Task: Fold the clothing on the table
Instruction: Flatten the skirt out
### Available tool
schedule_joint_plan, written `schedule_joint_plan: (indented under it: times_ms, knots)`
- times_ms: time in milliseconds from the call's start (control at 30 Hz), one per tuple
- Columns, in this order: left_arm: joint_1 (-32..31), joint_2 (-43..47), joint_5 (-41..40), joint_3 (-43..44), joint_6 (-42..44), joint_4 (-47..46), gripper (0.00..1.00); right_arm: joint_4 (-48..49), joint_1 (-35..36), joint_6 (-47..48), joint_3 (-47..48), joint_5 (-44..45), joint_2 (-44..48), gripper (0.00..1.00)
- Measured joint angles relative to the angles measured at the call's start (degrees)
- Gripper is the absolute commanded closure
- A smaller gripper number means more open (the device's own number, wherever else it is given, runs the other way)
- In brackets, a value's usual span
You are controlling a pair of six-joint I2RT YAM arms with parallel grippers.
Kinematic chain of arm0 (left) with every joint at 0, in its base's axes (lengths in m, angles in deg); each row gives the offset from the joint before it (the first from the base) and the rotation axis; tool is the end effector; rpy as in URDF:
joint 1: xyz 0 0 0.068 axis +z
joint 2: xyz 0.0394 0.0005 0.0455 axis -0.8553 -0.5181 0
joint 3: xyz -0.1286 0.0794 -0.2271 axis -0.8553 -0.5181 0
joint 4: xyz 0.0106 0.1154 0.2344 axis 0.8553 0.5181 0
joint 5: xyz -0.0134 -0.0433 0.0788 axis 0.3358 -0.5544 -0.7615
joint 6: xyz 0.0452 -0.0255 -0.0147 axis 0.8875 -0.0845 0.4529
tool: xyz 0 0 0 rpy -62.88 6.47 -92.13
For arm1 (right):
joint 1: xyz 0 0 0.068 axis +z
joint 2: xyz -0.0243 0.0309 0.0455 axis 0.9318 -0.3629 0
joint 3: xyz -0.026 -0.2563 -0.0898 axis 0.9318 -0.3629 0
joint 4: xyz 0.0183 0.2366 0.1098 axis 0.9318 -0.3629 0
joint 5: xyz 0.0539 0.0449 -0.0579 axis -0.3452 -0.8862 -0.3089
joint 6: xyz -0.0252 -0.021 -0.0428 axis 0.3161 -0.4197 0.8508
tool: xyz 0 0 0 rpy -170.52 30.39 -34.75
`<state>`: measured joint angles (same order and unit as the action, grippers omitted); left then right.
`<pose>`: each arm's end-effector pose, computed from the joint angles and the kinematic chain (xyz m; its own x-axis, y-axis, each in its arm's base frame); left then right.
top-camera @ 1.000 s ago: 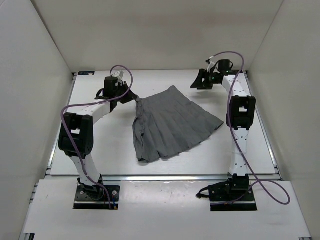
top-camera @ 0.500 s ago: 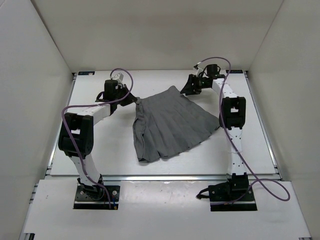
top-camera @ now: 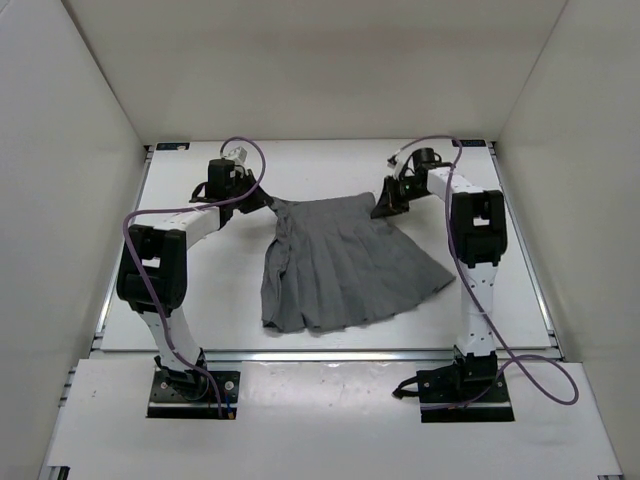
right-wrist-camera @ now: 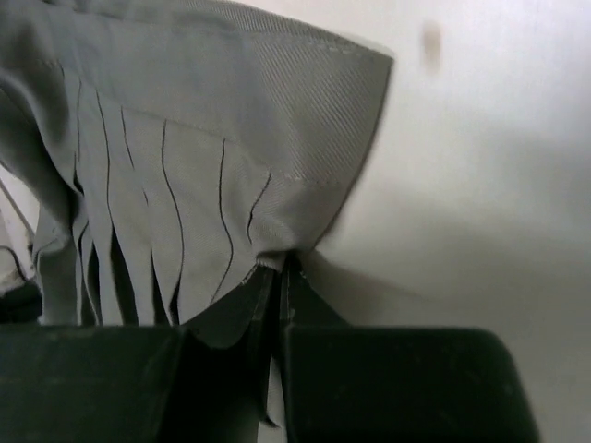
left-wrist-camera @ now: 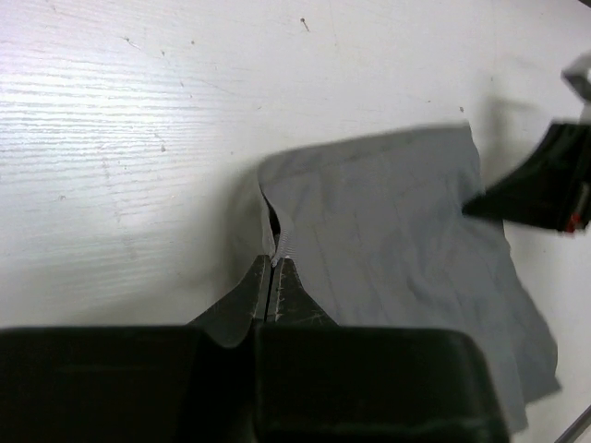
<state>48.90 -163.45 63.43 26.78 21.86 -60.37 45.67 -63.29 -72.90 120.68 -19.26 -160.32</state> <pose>0.3925 -0.0795 0.1997 -0.7031 -0.3540 -0.6167 0.0694 0.8289 -0.5550 0.5040 0.0735 0.1310 -0.9279 -0.0488 -0.3696 -0.3048 0.6702 0.6767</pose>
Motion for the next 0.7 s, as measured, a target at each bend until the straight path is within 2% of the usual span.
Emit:
schedule_joint_plan:
  times_ms: [33,133,167,267,300,400,700]
  knots:
    - [0.02,-0.13,0.22,0.42,0.17,0.68,1.0,1.18,-0.35,-0.66,-5.73,0.7,3.48,0.99]
    - [0.04,-1.2,0.94,2.51,0.74,2.16,1.0,4.46,-0.92,-2.86,-21.79,2.47,13.31,0.77]
    - [0.02,-1.64,1.2,3.19,0.87,2.58,1.0,4.74,-1.07,-3.39,-25.05,3.17,15.58,0.73]
    - [-0.07,-2.43,1.84,3.93,1.14,2.93,1.0,4.72,-0.83,-4.09,-26.47,4.5,17.88,0.58]
    - [-0.13,-2.54,1.99,3.93,1.16,3.04,1.0,4.74,-0.87,-4.24,-25.29,4.7,17.73,0.5]
    - [-0.33,-2.54,2.25,3.93,1.14,3.1,1.0,6.71,-1.05,-4.74,-23.04,3.82,17.62,0.44]
    - [-0.37,-2.54,2.38,3.93,1.14,3.28,1.0,12.55,-4.09,-8.68,-21.92,0.92,14.58,0.45]
